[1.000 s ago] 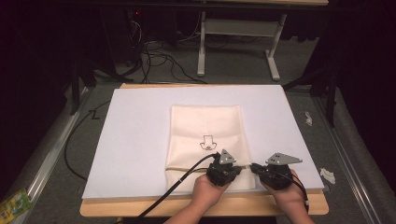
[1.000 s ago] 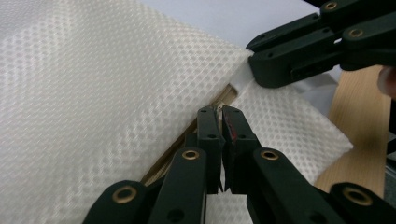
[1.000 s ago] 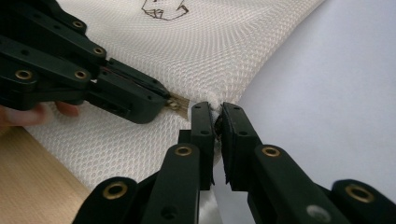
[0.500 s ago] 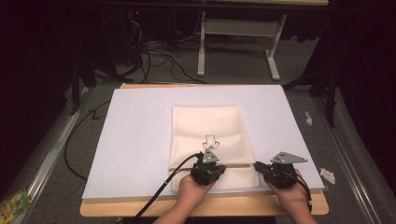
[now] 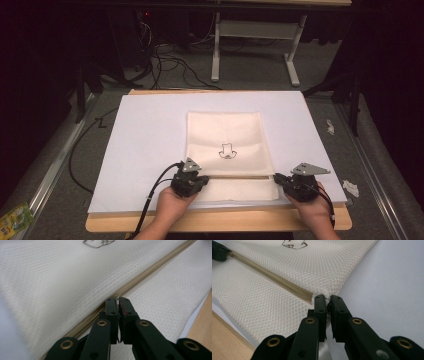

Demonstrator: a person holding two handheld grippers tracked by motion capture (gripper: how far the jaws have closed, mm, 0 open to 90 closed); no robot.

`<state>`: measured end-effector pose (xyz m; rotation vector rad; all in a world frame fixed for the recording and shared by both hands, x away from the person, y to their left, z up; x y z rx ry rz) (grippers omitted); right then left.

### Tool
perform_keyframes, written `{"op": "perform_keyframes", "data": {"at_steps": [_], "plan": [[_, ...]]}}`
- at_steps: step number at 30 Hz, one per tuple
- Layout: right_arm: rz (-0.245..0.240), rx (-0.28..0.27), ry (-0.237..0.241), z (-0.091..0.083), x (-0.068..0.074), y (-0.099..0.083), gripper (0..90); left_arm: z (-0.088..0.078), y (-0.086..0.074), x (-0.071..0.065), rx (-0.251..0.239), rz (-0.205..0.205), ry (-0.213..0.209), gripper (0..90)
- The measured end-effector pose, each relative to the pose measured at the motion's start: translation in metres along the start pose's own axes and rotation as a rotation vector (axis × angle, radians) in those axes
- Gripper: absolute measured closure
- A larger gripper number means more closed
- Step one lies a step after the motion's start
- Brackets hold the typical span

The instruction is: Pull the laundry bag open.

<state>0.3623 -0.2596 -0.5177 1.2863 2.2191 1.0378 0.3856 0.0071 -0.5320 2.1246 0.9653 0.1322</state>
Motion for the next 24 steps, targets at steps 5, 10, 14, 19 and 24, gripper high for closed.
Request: {"op": "perform_keyframes", "data": {"at_steps": [5,10,14,19,24], "plan": [[-0.023,0.007,-0.001,0.002,0.001,-0.002,85.2,-0.018,-0.010,0.015,0.014,0.002,0.024,87.3],[-0.006,0.011,-0.011,0.001,-0.004,-0.003,85.3,-0.036,-0.024,0.042,-0.016,-0.031,0.053,87.3],[0.019,0.008,-0.005,0.000,-0.006,-0.004,85.2,-0.044,-0.029,0.049,-0.012,-0.044,0.046,87.3],[0.013,0.023,-0.020,0.002,-0.006,-0.008,85.0,-0.041,-0.033,0.046,0.005,-0.027,0.029,87.0],[0.003,0.023,-0.023,0.001,-0.006,-0.009,84.3,-0.041,-0.034,0.046,0.000,-0.023,0.033,86.2]]}}
Point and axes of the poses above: each handheld gripper's, and its own axes: z roughly forward along the jaws, y roughly out of its top, x roughly to its left, the point moved 10 cm from there along z, roughly forward along the jaws, and after that the axes turned 2 degrees about -z, right-handed, at the moved point
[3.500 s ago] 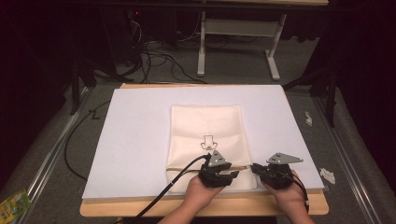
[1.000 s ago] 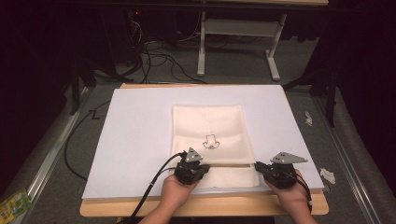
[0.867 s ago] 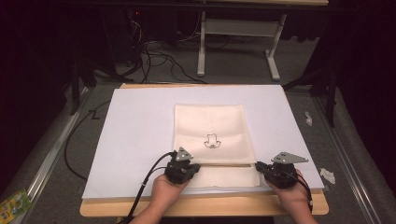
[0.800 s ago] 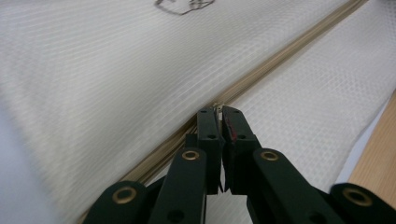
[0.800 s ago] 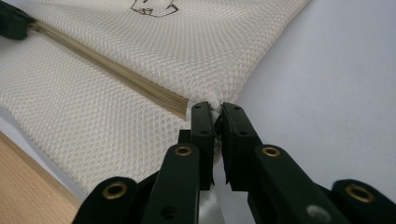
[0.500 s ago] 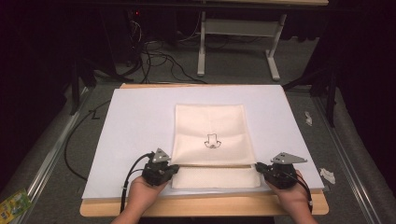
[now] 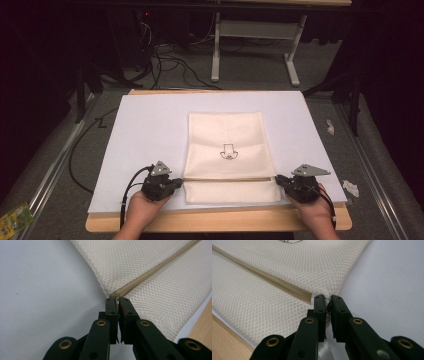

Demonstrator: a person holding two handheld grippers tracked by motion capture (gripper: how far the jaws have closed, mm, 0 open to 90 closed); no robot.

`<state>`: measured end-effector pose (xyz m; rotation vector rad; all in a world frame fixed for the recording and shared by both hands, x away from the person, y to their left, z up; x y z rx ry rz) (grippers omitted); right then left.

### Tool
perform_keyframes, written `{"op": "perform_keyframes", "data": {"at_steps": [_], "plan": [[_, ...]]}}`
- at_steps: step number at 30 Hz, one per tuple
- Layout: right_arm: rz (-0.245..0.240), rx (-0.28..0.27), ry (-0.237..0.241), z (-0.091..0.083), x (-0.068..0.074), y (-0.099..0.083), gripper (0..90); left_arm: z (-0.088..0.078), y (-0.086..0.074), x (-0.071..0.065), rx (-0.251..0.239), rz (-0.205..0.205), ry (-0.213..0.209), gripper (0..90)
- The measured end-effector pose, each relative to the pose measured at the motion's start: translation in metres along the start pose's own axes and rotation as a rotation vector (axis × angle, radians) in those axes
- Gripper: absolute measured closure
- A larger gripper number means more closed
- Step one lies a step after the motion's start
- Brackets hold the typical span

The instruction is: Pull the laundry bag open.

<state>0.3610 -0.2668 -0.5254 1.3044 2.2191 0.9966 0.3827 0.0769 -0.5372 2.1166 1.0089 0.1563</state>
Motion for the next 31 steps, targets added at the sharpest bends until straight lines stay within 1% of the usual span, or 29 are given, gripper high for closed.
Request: {"op": "perform_keyframes", "data": {"at_steps": [1,2,3,4,5,6,7,8,9,10,12,13,14,15,16,17,18,19,20,21,22,23,26,27,28,29,31], "plan": [[-0.001,0.000,0.001,0.001,0.001,-0.001,82.5,-0.002,0.002,0.002,-0.018,-0.006,0.004,84.4],[-0.001,0.000,0.001,0.001,0.001,-0.001,82.5,-0.002,0.002,0.002,-0.018,-0.006,0.004,82.5],[-0.016,-0.013,0.011,0.001,0.000,-0.002,76.4,-0.003,0.003,0.004,-0.033,-0.015,0.007,77.7],[-0.021,-0.028,0.020,0.000,0.000,0.000,70.5,-0.006,0.007,0.008,-0.077,-0.040,0.001,71.7],[-0.021,-0.028,0.020,0.000,0.000,0.000,70.5,-0.006,0.007,0.008,-0.077,-0.040,0.001,65.2],[-0.032,-0.074,0.026,-0.003,-0.001,0.004,56.2,-0.011,0.012,0.013,-0.122,-0.055,0.006,60.6],[-0.032,-0.074,0.026,-0.003,-0.001,0.004,56.2,-0.011,0.012,0.013,-0.122,-0.055,0.006,57.0],[-0.039,-0.093,0.014,-0.005,-0.004,0.006,50.5,-0.015,0.014,0.016,-0.146,-0.055,0.015,57.0],[-0.029,-0.122,-0.026,-0.008,-0.013,0.008,36.1,-0.018,0.016,0.020,-0.171,-0.051,0.025,51.9],[-0.003,-0.126,-0.052,-0.010,-0.020,0.009,30.8,-0.028,0.022,0.027,-0.224,-0.026,0.076,48.6],[0.034,-0.142,-0.096,-0.016,-0.036,0.010,24.1,-0.039,0.025,0.039,-0.257,0.007,0.150,38.3],[0.058,-0.150,-0.115,-0.021,-0.045,0.010,23.4,-0.044,0.023,0.046,-0.258,0.024,0.192,32.4],[0.058,-0.150,-0.115,-0.021,-0.045,0.010,23.4,-0.044,0.023,0.046,-0.258,0.024,0.192,27.7],[0.076,-0.163,-0.130,-0.025,-0.053,0.009,22.7,-0.049,0.020,0.054,-0.249,0.033,0.237,27.7],[0.114,-0.182,-0.158,-0.034,-0.069,0.007,21.0,-0.057,0.010,0.069,-0.219,0.031,0.299,21.8],[0.129,-0.191,-0.171,-0.038,-0.077,0.005,20.2,-0.061,0.006,0.074,-0.221,0.010,0.300,18.4],[0.139,-0.203,-0.174,-0.042,-0.083,0.003,18.9,-0.065,0.004,0.078,-0.234,-0.022,0.288,15.3],[0.150,-0.213,-0.178,-0.046,-0.088,0.002,17.8,-0.068,0.002,0.082,-0.247,-0.060,0.280,14.1],[0.162,-0.215,-0.181,-0.048,-0.090,0.000,17.1,-0.071,0.002,0.084,-0.261,-0.087,0.277,12.6],[0.162,-0.220,-0.183,-0.050,-0.092,-0.001,16.8,-0.072,0.003,0.086,-0.274,-0.102,0.278,11.4],[0.162,-0.220,-0.183,-0.050,-0.092,-0.001,16.8,-0.072,0.003,0.086,-0.274,-0.102,0.278,11.0],[0.156,-0.222,-0.183,-0.049,-0.091,0.000,16.8,-0.073,0.006,0.087,-0.292,-0.105,0.285,10.9],[0.140,-0.223,-0.176,-0.046,-0.087,0.003,16.9,-0.069,0.007,0.084,-0.281,-0.083,0.291,10.9],[0.140,-0.223,-0.176,-0.046,-0.087,0.003,16.9,-0.069,0.007,0.084,-0.281,-0.083,0.291,10.9],[0.126,-0.218,-0.169,-0.043,-0.083,0.004,16.8,-0.067,0.006,0.082,-0.272,-0.070,0.293,10.8],[0.115,-0.213,-0.166,-0.043,-0.082,0.004,16.7,-0.067,0.006,0.082,-0.271,-0.067,0.293,10.5],[0.111,-0.214,-0.168,-0.043,-0.081,0.005,16.5,-0.068,0.006,0.082,-0.271,-0.067,0.293,10.0]]}}
Point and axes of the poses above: each handheld gripper's, and its own axes: z roughly forward along the jaws, y roughly out of its top, x roughly to its left, the point moved 10 cm from there along z, roughly forward along the jaws, and after that the axes turned 2 degrees about -z, right-handed, at the moved point
